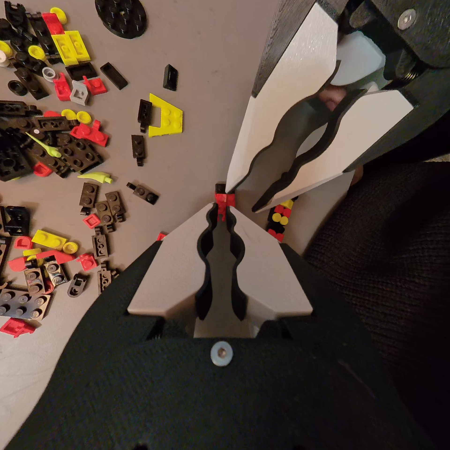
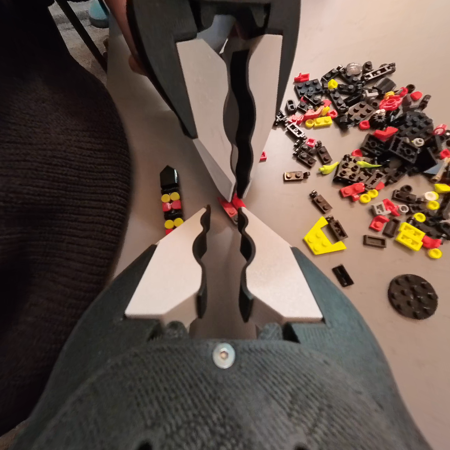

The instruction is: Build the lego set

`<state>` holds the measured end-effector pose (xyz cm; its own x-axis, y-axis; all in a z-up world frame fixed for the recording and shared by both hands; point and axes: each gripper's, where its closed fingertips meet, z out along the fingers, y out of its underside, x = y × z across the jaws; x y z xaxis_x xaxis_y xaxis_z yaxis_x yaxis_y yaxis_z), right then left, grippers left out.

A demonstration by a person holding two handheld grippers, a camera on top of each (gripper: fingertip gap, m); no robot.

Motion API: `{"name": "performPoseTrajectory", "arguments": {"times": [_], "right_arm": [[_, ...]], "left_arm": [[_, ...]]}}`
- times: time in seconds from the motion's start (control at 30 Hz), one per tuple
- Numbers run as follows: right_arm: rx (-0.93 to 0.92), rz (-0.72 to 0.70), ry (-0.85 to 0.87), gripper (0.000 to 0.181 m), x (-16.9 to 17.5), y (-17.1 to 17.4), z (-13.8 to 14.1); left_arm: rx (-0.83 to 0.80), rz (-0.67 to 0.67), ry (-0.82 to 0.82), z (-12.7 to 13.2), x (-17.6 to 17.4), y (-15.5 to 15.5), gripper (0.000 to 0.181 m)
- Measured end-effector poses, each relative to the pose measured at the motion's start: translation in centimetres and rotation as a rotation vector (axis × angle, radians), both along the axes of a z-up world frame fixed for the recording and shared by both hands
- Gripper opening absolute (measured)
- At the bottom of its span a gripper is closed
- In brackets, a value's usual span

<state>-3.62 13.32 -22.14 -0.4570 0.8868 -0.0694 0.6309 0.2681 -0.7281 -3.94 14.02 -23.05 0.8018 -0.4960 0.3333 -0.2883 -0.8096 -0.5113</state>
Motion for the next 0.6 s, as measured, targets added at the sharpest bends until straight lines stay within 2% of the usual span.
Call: {"name": "performPoseTrajectory", "arguments": {"times": [0.33, 0.47, 0.6], "right_arm": [[0.04, -0.027, 0.004, 0.023, -0.2, 0.7, -0.1], [0.008, -0.129, -0.036, 0.027, -0.3, 2.4, -0.5], [-0.104, -0.252, -0.086, 0.027, -0.4, 3.7, -0.6]], "left_arm": [[0.001, 0.0, 0.002, 0.0, 0.1, 0.1, 0.004], [0.004, 0.0, 0.0, 0.0, 0.1, 0.1, 0.004], [0.006, 0.001, 0.001, 0.1, 0.1, 0.1, 0.004]]}}
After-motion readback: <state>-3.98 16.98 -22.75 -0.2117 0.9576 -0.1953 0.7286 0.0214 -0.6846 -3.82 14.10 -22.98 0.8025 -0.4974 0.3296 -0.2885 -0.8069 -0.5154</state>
